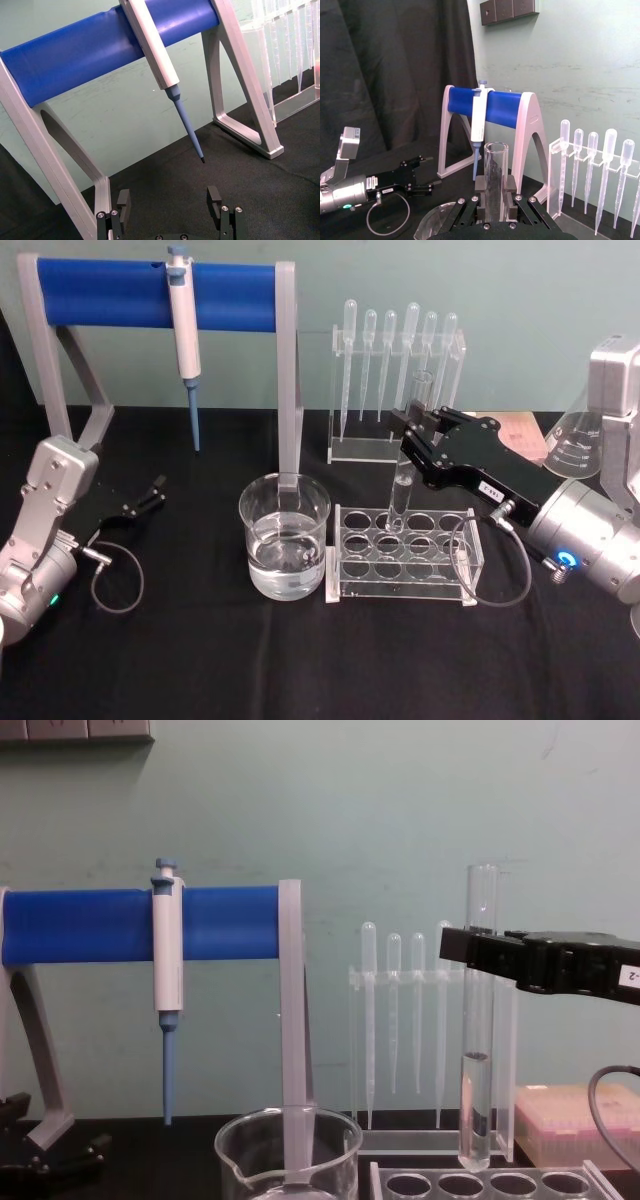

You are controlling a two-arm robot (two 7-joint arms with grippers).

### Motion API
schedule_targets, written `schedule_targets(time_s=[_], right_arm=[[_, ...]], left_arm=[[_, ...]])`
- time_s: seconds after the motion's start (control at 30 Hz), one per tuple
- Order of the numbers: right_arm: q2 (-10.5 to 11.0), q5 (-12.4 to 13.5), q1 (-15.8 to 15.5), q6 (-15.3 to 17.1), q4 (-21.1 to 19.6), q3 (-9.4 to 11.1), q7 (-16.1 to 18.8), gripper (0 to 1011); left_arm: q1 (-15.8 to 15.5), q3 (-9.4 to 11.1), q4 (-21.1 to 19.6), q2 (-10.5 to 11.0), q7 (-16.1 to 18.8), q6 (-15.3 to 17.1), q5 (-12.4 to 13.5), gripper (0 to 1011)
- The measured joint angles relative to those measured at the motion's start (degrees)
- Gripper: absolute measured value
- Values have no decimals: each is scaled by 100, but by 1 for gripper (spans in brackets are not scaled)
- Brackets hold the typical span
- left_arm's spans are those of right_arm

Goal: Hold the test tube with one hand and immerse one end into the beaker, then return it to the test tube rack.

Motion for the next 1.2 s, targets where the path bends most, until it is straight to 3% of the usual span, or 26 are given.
schedule_targets(time_s=[1.2], right_arm=[[0, 0, 0, 0, 0, 0, 0, 225]], left_arm=[[0, 0, 0, 0, 0, 0, 0, 1000]])
